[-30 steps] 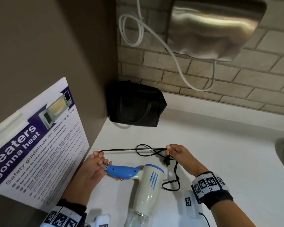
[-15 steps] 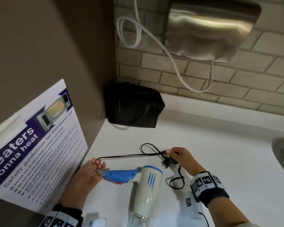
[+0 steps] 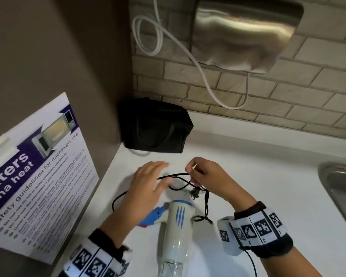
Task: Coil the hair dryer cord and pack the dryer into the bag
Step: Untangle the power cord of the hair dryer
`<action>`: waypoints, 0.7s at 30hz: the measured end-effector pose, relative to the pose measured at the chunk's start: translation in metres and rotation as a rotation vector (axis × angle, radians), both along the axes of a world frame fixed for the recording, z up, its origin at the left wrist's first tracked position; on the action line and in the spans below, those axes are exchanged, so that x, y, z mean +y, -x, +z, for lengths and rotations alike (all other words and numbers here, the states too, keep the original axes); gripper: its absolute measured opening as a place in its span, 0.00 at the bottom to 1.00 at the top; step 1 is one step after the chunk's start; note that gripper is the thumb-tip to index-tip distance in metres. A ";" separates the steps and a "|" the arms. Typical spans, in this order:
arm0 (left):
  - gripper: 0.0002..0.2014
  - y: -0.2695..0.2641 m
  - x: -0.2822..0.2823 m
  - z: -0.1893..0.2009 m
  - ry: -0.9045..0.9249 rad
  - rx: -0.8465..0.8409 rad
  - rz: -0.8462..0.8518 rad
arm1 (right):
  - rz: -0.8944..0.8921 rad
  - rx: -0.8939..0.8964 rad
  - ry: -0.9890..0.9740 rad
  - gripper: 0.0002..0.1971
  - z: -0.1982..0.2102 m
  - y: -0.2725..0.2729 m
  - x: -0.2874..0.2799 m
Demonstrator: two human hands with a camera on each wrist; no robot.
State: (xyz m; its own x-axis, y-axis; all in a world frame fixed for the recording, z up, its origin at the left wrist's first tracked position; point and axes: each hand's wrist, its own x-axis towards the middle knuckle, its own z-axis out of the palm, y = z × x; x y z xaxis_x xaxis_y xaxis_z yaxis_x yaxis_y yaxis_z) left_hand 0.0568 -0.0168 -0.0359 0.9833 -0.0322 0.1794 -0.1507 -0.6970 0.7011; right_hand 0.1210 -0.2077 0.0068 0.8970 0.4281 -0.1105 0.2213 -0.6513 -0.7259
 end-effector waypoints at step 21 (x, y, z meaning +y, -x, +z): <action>0.14 -0.007 0.003 0.037 0.556 0.085 0.219 | 0.087 -0.100 -0.143 0.14 0.005 0.016 -0.017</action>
State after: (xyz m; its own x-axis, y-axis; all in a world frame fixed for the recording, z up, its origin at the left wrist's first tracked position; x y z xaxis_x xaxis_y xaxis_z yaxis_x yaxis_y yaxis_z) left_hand 0.0636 -0.0135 0.0013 0.9680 0.2490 0.0314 0.0280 -0.2313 0.9725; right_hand 0.1047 -0.2248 0.0119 0.8595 0.5092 0.0443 0.3475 -0.5187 -0.7811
